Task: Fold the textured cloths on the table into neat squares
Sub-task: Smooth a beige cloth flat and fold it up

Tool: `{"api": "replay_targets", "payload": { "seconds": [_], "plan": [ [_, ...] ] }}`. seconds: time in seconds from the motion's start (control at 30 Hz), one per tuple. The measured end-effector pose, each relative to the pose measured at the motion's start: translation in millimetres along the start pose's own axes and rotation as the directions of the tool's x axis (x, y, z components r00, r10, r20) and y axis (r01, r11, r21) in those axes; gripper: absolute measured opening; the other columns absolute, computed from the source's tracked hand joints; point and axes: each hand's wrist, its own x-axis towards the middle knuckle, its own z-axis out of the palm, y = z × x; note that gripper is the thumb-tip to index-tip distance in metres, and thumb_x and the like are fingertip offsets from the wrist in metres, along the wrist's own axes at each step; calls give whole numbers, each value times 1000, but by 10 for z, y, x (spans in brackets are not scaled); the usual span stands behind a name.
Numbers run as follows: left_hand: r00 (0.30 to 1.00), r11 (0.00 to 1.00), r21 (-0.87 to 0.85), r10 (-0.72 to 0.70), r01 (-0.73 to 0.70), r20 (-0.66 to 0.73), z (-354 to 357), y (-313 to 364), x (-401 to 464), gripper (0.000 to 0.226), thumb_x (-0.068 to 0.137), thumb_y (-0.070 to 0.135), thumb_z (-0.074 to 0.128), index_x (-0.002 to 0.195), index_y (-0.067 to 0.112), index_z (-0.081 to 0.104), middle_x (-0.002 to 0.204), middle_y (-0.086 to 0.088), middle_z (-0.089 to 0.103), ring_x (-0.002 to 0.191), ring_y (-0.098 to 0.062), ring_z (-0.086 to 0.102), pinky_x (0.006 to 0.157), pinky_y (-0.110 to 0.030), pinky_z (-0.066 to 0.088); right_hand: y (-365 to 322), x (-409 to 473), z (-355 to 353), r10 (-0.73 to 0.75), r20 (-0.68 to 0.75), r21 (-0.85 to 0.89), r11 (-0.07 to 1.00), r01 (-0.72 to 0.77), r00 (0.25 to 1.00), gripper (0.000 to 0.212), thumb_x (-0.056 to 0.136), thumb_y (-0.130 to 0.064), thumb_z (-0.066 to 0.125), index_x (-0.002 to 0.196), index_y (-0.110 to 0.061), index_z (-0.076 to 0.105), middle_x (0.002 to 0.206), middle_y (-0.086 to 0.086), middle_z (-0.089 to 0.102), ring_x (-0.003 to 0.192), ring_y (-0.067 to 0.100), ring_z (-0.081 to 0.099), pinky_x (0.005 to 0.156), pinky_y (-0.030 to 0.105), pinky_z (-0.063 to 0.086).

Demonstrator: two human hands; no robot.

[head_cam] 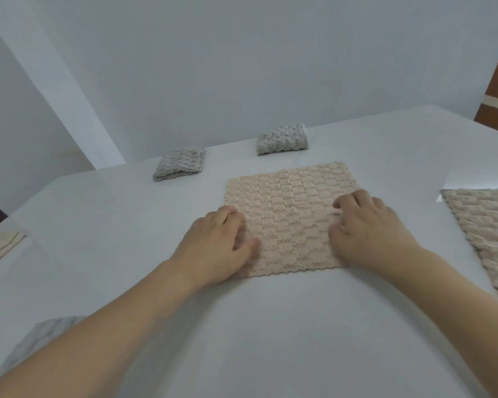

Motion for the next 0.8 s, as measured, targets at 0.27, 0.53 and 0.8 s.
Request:
{"api": "replay_targets", "payload": {
  "seconds": [0.27, 0.53, 0.8],
  "plan": [
    [992, 992, 12, 123, -124, 8, -201, 116, -128, 10, 84, 11, 46, 85, 19, 40, 81, 3, 50, 79, -26, 53, 63, -34, 38, -228, -201, -63, -256, 186, 38, 967, 253, 949, 39, 80, -42, 52, 117, -33, 45, 116, -9, 40, 114, 16, 38, 95, 29, 31],
    [989, 750, -645, -104, 146, 103, -1045, 166, -48, 6, 70, 18, 52, 76, 17, 54, 57, 11, 51, 56, -14, 43, 47, -23, 32, -499, 141, -802, -85, 65, 291, 954, 63, 994, 19, 78, -5, 44, 64, -19, 43, 75, 1, 53, 76, 25, 52, 59, 29, 34],
    [951, 345, -886, -118, 309, 285, -1624, -254, 87, 7, 66, 21, 61, 65, 19, 54, 66, -2, 53, 56, -21, 53, 56, -27, 43, -524, 500, -1459, -252, 400, 698, 707, -114, 881, 19, 81, -8, 56, 64, -12, 48, 56, 6, 44, 42, 19, 38, 40, 21, 33]
  ]
}}
